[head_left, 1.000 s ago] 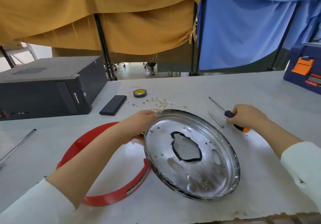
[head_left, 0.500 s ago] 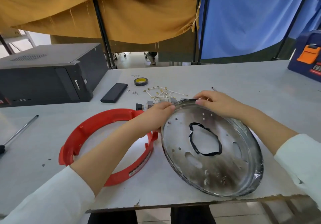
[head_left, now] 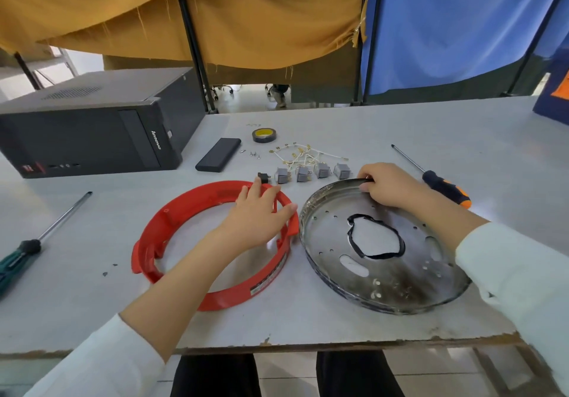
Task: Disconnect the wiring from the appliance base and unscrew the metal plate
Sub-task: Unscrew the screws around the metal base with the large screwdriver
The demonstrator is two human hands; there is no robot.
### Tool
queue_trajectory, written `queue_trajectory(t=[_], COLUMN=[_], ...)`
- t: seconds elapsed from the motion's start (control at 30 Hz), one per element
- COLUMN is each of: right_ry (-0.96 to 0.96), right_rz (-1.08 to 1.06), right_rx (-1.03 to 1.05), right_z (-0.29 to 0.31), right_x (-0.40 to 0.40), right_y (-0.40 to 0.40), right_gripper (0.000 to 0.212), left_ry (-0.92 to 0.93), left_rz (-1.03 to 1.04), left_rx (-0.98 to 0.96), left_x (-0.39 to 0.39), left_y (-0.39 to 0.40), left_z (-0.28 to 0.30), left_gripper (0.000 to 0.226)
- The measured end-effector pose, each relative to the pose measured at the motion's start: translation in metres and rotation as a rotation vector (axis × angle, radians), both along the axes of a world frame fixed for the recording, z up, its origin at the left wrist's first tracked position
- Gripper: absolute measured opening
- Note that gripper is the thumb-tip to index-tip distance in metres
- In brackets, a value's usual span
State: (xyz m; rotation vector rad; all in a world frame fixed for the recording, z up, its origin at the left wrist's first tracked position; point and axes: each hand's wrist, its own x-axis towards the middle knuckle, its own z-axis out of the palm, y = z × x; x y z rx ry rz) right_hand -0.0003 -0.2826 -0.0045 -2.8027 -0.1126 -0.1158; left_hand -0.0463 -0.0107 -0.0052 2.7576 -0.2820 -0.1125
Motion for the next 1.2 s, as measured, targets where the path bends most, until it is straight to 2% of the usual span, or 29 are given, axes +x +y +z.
queue_trajectory(t=[0.1, 0.33, 0.53, 0.67, 0.8, 1.1, 1.2], right_ry=[-0.045, -0.148, -0.116, 0.035, 0.250, 0.241, 0.245], right_rz=[-0.058, -0.163, -0.157, -0.022, 0.072, 0.053, 0.044], right_rx=[0.009, -0.029, -0.031, -0.043, -0.162, -0.165, -0.148], right_z=[-0.004, -0.008, 0.000, 0.005, -0.008, -0.012, -0.011], right_x=[0.007, 0.018, 0.007, -0.030, -0.058, -0.056, -0.058], right_y=[0.012, 0.023, 0.027, 0.031, 0.042, 0.041, 0.042], right_gripper=[0.005, 0.022, 0.036, 0.042, 0.056, 0.061, 0.059], left_ry=[0.025, 0.021, 0.045, 0.060, 0.067, -0.010, -0.160], left_rz=[-0.022, -0.081, -0.075, -0.106, -0.142, -0.135, -0.127], left_rx=[-0.012, -0.013, -0.116, -0.193, -0.138, -0.107, -0.128], left_x=[0.003, 0.010, 0.009, -0.012, -0.028, -0.023, -0.026], left_y=[0.000, 0.000, 0.000, -0.003, -0.017, -0.020, -0.017], left_z=[0.000, 0.003, 0.016, 0.014, 0.005, 0.002, 0.008], left_gripper=[0.071, 0.069, 0.071, 0.066, 0.071, 0.066, 0.058])
